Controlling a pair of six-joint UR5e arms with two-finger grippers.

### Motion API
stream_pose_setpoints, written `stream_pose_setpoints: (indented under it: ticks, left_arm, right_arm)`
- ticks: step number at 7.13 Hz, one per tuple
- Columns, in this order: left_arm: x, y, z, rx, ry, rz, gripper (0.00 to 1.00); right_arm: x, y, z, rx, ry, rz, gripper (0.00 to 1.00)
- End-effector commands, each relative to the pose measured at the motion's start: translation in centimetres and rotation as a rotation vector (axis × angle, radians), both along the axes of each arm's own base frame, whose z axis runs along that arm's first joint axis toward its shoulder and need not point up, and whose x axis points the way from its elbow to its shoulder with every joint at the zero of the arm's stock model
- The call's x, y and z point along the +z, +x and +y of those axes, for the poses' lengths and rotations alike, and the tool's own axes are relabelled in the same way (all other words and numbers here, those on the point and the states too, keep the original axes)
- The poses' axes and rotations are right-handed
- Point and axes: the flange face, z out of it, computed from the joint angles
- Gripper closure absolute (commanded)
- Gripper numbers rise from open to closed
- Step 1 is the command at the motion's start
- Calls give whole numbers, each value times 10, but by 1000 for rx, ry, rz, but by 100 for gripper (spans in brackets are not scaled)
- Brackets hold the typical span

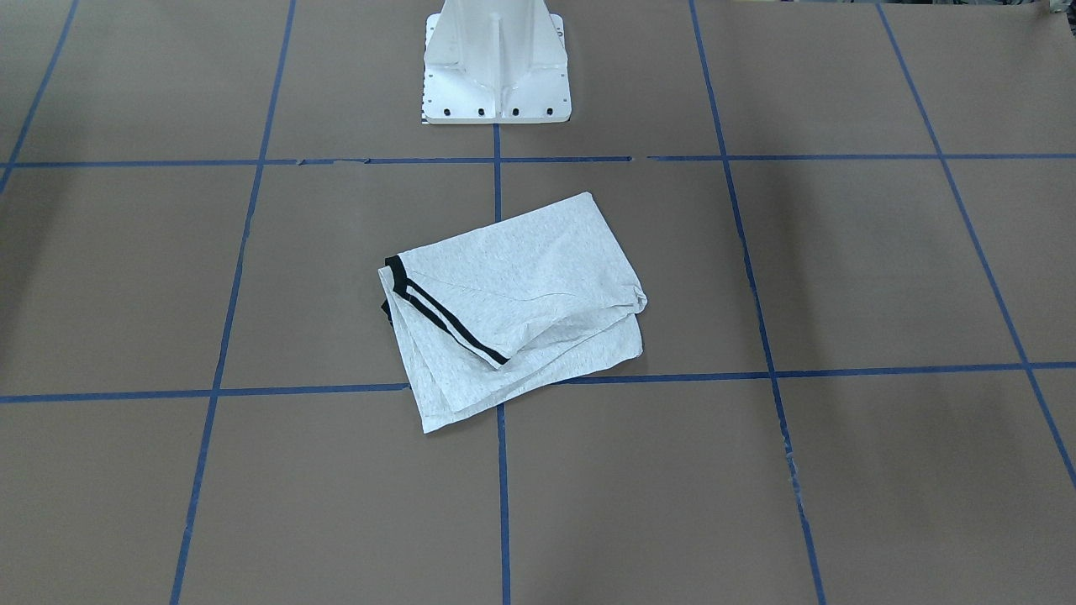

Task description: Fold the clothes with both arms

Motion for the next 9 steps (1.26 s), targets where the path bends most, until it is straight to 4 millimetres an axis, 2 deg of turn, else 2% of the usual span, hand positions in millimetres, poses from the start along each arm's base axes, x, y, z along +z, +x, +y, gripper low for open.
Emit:
stream_pose_setpoints:
  ticks: [1, 3, 9]
  left_arm:
    - [0, 1, 0, -6, -11, 8, 0]
    - [-2, 1, -1, -95, -80, 18, 0]
    - [-2, 1, -1, -98, -83, 19, 0]
  right_arm:
    - [1, 0, 0, 4, -5, 0, 0]
    - [0, -1, 0, 2, -4, -1, 0]
    - [-1, -1, -1, 2, -2, -12, 0]
